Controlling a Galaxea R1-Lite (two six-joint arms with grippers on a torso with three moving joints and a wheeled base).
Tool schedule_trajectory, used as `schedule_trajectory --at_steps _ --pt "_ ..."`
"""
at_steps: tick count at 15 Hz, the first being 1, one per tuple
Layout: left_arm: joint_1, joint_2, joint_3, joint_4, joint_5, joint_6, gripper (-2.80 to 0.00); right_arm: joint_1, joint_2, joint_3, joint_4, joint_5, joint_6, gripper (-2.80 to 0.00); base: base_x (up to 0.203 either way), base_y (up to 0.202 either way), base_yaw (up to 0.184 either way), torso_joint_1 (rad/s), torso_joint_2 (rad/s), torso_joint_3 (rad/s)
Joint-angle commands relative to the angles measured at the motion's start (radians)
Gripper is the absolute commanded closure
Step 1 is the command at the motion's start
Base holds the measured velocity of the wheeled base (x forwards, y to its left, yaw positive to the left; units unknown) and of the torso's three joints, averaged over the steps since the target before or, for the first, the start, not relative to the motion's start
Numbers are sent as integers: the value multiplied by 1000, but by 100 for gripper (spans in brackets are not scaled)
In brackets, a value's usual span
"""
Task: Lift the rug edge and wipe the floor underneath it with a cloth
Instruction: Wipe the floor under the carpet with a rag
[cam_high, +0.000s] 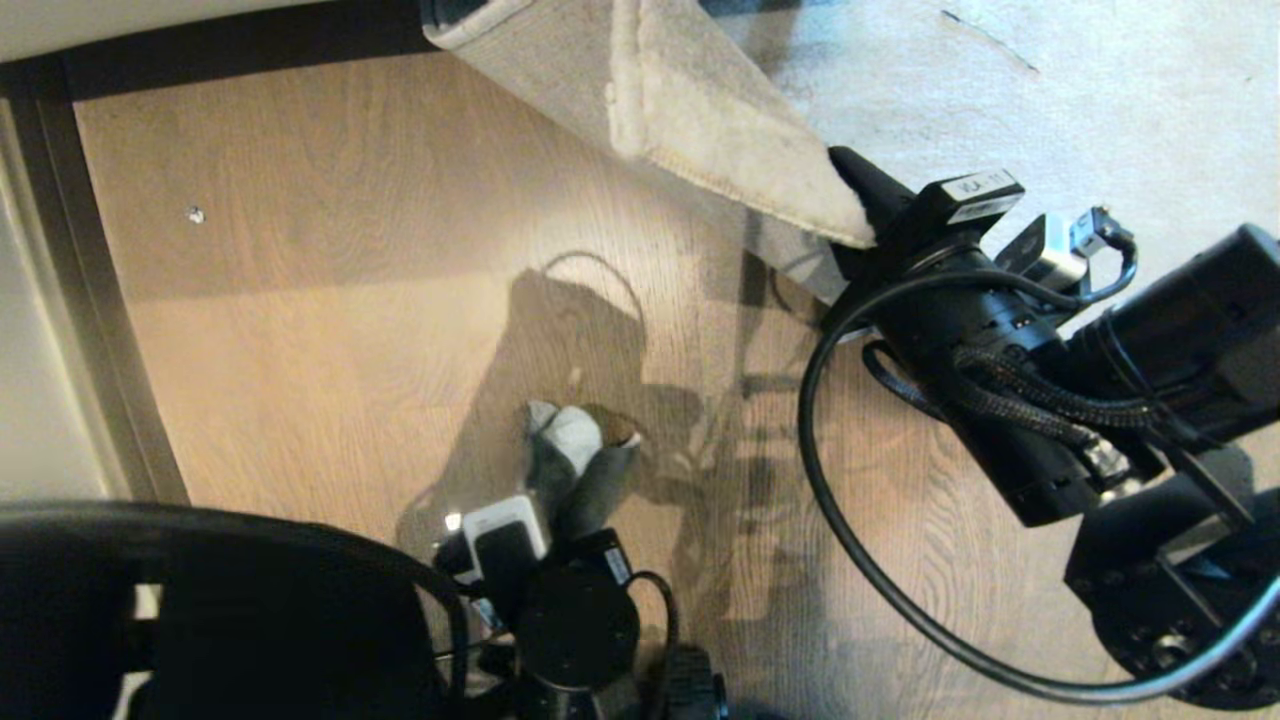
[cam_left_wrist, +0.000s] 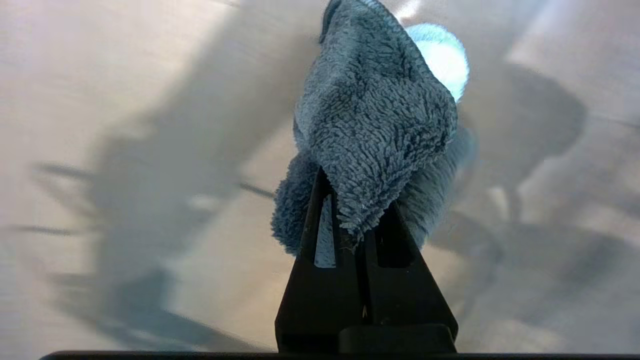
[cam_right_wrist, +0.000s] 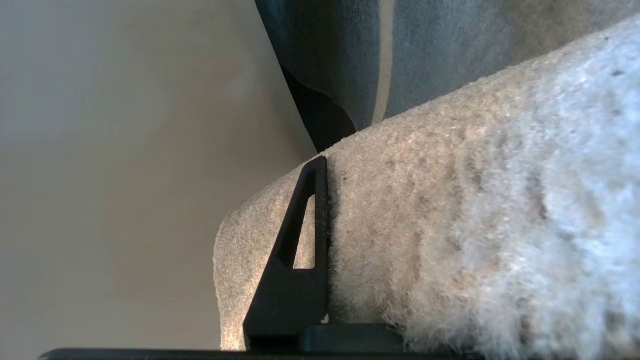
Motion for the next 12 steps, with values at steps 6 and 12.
schedule_trajectory --at_steps 6,12 --pt "-37 -302 430 -47 8 -1 0 40 -6 6 -44 33 9 0 0 0 0 0 0 0" --pt "-88 -248 410 -47 8 1 0 105 1 5 -44 34 -6 0 0 0 0 0 0 0"
